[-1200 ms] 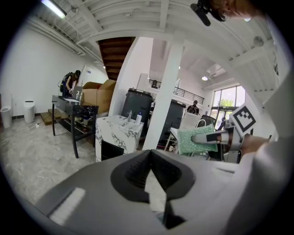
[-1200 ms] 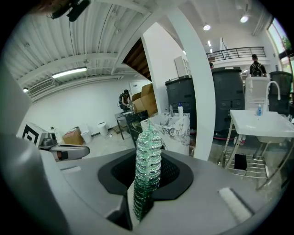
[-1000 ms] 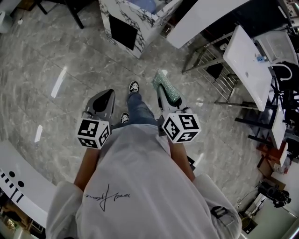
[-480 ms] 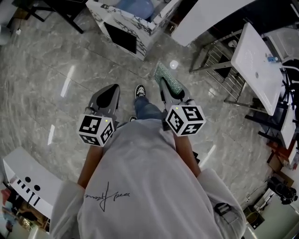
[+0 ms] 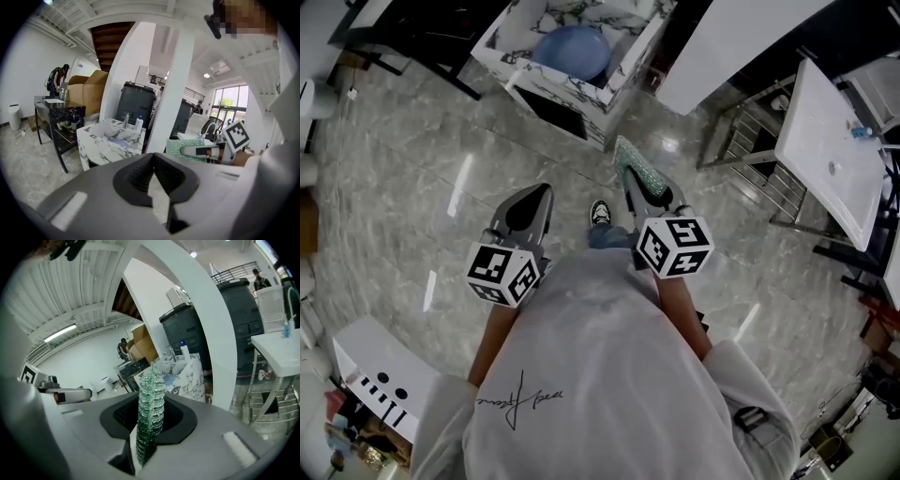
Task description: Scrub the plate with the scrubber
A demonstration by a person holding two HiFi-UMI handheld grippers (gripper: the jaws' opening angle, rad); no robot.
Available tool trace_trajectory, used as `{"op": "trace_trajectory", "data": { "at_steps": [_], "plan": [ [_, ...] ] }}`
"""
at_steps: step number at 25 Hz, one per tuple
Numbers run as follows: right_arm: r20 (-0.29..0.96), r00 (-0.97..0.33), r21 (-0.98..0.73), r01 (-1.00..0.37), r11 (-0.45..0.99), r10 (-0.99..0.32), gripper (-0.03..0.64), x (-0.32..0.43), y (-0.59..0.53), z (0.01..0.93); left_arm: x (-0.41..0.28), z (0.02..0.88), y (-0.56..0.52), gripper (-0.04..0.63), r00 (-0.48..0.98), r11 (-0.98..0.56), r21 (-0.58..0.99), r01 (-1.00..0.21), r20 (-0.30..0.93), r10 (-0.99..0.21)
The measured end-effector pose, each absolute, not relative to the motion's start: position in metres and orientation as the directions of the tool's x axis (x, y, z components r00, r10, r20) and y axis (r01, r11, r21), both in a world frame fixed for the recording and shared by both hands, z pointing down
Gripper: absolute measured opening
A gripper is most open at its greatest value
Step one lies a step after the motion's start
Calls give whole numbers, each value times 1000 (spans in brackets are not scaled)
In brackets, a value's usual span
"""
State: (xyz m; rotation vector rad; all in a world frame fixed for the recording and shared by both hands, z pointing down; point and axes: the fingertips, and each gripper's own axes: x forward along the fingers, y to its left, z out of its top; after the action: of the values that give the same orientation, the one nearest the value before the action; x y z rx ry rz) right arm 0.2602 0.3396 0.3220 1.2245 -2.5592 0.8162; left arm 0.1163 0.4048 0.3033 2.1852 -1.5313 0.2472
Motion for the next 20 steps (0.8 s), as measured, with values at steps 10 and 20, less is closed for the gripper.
{"op": "trace_trajectory", "data": {
  "at_steps": [10,20],
  "plan": [
    [352,-711,-418,-701,577,-608,60,222,293,318,80,318,354,54,299,-172,312,-934,427,-853],
    [405,-687,-382,-727,571,-603,60,199,233,321,36,326,290,54,279,-135,343,-929,416,-865]
  ]
}}
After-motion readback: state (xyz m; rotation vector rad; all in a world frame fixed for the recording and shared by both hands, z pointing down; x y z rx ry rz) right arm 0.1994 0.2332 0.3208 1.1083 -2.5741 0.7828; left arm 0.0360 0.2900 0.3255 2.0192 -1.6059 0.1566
